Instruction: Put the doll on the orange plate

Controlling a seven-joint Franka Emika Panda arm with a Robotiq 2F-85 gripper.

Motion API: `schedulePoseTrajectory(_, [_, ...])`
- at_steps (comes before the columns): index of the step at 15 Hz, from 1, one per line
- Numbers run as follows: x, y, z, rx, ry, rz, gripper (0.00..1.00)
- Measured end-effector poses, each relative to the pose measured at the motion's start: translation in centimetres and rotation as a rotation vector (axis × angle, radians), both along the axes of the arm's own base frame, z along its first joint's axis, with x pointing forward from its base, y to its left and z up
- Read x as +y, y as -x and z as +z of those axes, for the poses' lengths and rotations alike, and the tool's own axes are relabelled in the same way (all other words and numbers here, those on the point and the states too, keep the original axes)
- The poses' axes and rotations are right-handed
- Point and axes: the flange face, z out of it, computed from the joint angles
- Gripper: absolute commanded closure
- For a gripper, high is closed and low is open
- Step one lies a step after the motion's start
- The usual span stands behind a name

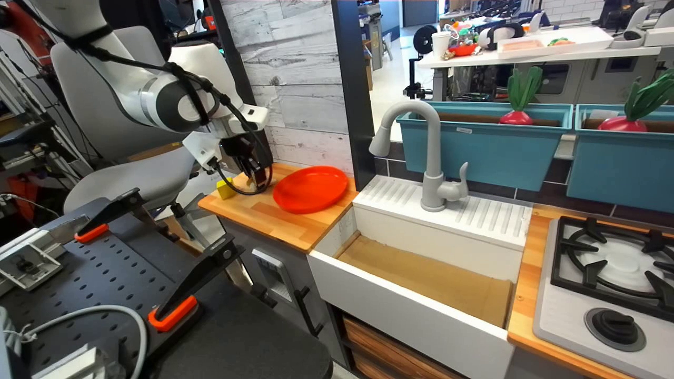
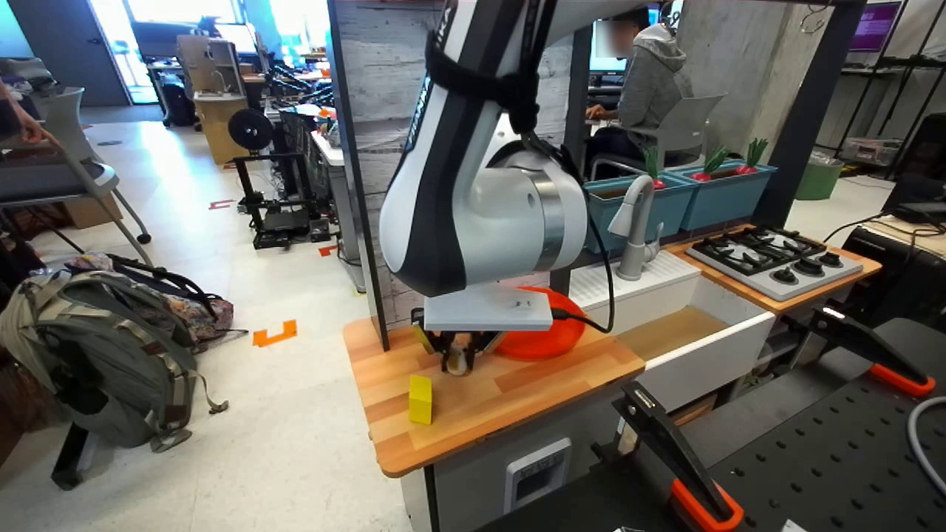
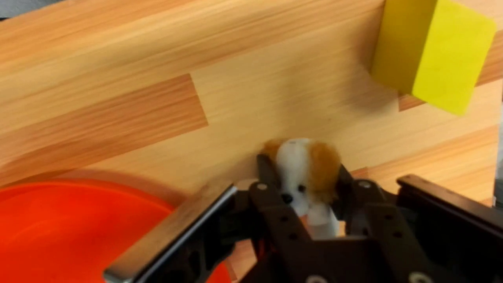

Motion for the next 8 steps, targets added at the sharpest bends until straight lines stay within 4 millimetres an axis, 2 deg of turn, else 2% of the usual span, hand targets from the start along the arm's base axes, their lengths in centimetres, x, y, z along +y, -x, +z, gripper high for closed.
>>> schedulePoseTrajectory(1, [0.0, 0.0, 0.0, 0.000, 0.000, 0.000, 0.99])
schedulePoseTrajectory(4, [0.8, 0.5, 0.4, 0.001, 0.002, 0.016, 0.96])
schedulePoseTrajectory(6, [1.6, 1.4, 1.6, -0.007, 0.004, 0.037, 0.96])
schedulePoseTrajectory(8, [1.9, 2.5, 3.6, -0.032, 0.004, 0.052, 0.96])
